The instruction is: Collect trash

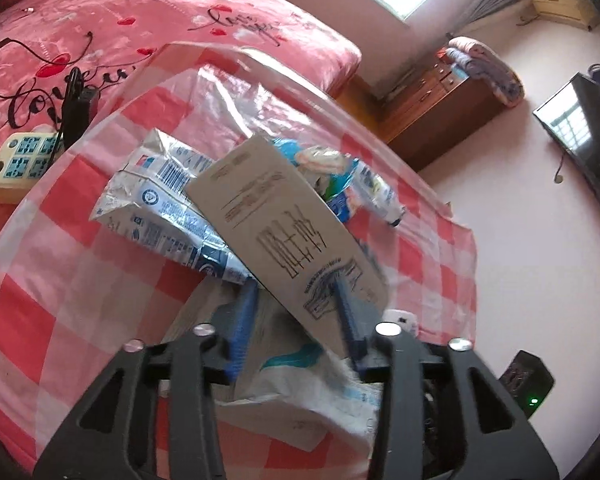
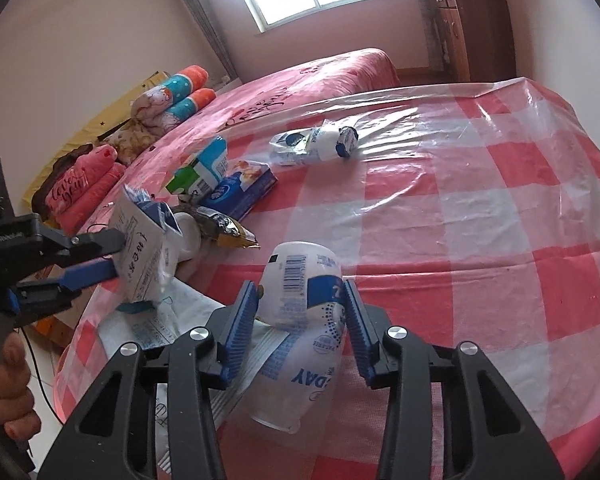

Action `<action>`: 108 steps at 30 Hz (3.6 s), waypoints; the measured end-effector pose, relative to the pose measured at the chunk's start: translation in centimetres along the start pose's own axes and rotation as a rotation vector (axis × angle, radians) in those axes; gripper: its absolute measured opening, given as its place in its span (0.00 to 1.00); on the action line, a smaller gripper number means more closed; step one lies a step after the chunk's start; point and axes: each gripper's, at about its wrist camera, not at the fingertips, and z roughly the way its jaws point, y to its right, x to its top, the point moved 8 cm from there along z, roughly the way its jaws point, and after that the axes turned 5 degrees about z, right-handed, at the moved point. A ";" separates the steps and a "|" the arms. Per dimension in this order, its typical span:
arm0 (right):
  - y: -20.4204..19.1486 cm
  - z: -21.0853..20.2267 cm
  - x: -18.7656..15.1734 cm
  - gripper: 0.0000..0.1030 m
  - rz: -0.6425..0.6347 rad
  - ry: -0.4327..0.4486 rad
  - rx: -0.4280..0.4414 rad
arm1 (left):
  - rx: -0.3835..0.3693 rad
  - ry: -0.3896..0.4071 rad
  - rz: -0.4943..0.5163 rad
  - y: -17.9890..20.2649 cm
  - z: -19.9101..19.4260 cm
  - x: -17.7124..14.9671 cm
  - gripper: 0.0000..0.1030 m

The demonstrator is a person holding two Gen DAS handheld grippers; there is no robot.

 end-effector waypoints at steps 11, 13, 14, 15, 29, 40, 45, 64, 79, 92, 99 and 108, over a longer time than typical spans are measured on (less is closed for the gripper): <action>-0.2 -0.9 0.1 0.43 -0.003 0.029 0.025 | 0.071 -0.013 -0.113 -0.8 1.3 1.0 0.85; -0.3 -1.1 0.1 0.42 -0.009 0.034 0.032 | 0.061 -0.031 -0.159 -1.0 1.9 0.9 0.85; -0.4 -1.2 0.1 0.42 -0.012 0.036 0.035 | 0.051 -0.040 -0.184 -1.0 2.2 1.0 0.85; -0.6 -1.2 0.1 0.42 -0.016 0.034 0.039 | 0.044 -0.046 -0.201 -1.1 2.4 1.0 0.85; -1.4 -1.0 -0.3 0.40 -0.038 0.017 0.062 | 0.021 0.027 -0.244 -1.4 4.1 2.6 0.85; -1.5 -0.3 -0.7 0.42 -0.042 -0.019 0.053 | -0.110 0.058 -0.140 1.0 2.3 2.7 0.28; -1.6 0.0 -0.9 0.53 -0.056 -0.035 0.043 | -0.113 0.064 -0.088 1.3 1.3 2.2 0.26; -2.4 -1.5 -1.1 0.42 -0.119 0.040 -0.029 | -0.114 0.071 0.074 -2.8 -5.6 -2.0 0.26; -2.0 -6.5 0.1 0.35 -0.063 0.223 -0.069 | -0.135 0.026 0.077 -8.5 -7.9 -6.1 0.26; -2.9 -11.9 1.0 0.33 -0.059 0.337 -0.098 | -0.176 0.025 0.082 -10.1 -8.8 -7.4 0.26; -7.3 -13.3 0.5 0.33 -0.081 0.320 0.013 | -0.186 0.045 0.074 -11.4 -10.0 -7.6 0.26; -19.7 -11.3 -2.6 0.33 -0.217 0.197 0.232 | -0.132 0.095 0.011 -17.0 -13.8 -8.2 0.26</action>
